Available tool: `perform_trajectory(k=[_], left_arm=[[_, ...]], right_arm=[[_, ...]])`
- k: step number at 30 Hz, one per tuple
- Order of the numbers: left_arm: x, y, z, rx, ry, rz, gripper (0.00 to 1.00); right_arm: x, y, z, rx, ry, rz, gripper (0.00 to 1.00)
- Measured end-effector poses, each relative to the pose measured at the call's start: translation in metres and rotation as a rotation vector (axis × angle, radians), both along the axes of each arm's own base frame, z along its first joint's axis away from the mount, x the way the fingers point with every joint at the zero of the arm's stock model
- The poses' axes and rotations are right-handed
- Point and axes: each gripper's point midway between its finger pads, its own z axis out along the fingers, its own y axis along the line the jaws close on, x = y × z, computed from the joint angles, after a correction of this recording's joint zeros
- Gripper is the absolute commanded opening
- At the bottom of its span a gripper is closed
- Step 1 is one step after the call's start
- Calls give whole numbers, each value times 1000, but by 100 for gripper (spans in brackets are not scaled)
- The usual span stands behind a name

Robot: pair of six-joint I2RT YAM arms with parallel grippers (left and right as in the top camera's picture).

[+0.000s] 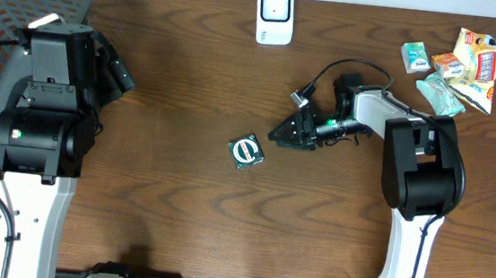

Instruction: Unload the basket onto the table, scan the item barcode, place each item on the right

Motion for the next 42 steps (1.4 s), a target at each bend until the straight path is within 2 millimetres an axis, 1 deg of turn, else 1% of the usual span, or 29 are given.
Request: perform_trajectory(k=[3, 4, 5, 6, 7, 8, 9, 10, 11, 12, 13, 15, 16, 17, 20, 21, 23, 24, 27, 28, 30, 32, 33, 34, 35, 36, 39, 40, 42], left_arm=[[0, 0, 0, 0, 0, 0, 97], [0, 0, 0, 0, 0, 0, 98], [0, 0, 0, 0, 0, 0, 98], [0, 0, 0, 0, 1, 0, 98], [0, 0, 0, 0, 0, 0, 98], [0, 0, 0, 0, 0, 0, 98], [0, 0, 0, 0, 1, 0, 98], [0, 0, 0, 0, 0, 0, 98], [0, 0, 0, 0, 0, 0, 98], [0, 0, 0, 0, 0, 0, 98], [0, 0, 0, 0, 0, 0, 98], [0, 0, 0, 0, 0, 0, 98], [0, 0, 0, 0, 0, 0, 98], [0, 0, 0, 0, 0, 0, 98], [0, 0, 0, 0, 0, 0, 97], [0, 0, 0, 0, 0, 0, 98], [0, 0, 0, 0, 0, 0, 98], [0, 0, 0, 0, 0, 0, 98], [0, 0, 0, 0, 0, 0, 98], [0, 0, 0, 0, 0, 0, 98], [0, 0, 0, 0, 0, 0, 98], [0, 0, 0, 0, 0, 0, 98], [0, 0, 0, 0, 0, 0, 98], [0, 0, 0, 0, 0, 0, 98], [0, 0, 0, 0, 0, 0, 98], [0, 0, 0, 0, 0, 0, 98], [0, 0, 0, 0, 0, 0, 98], [0, 0, 0, 0, 0, 0, 98], [0, 0, 0, 0, 0, 0, 97]], right_arm=[[3, -5, 6, -196, -48, -15, 75], [4, -6, 12, -298, -78, -32, 78], [5, -7, 17, -383, -102, -54, 82], [7, -5, 29, -502, -146, -104, 87], [7, 0, 35, -540, -173, -123, 99], [11, 3, 39, -570, -206, -150, 99], [13, 13, 45, -588, -232, -180, 99], [12, 22, 49, -587, -242, -191, 99], [8, 35, 52, -582, -232, -207, 99], [-1, 47, 52, -579, -207, -208, 93], [-5, 52, 52, -578, -196, -206, 80], [-13, 66, 53, -578, -188, -206, 80], [-14, 70, 52, -589, -185, -226, 80], [-15, 71, 50, -614, -165, -256, 80], [-18, 62, 42, -710, -69, -385, 85], [-18, 57, 39, -749, -24, -451, 88], [-14, 50, 36, -799, 38, -589, 97], [-13, 48, 35, -813, 47, -630, 99], [-9, 44, 33, -857, 76, -787, 99], [-9, 46, 34, -867, 79, -850, 99], [-10, 49, 32, -873, 84, -903, 99], [-14, 53, 26, -885, 99, -934, 99], [-17, 55, 18, -902, 112, -952, 99], [-18, 56, 14, -909, 116, -956, 99], [-21, 58, 3, -930, 128, -965, 99], [-21, 59, -3, -940, 133, -970, 99], [-24, 62, -24, -965, 162, -973, 92], [-24, 61, -27, -973, 166, -975, 89], [-24, 62, -27, -971, 170, -976, 88]])
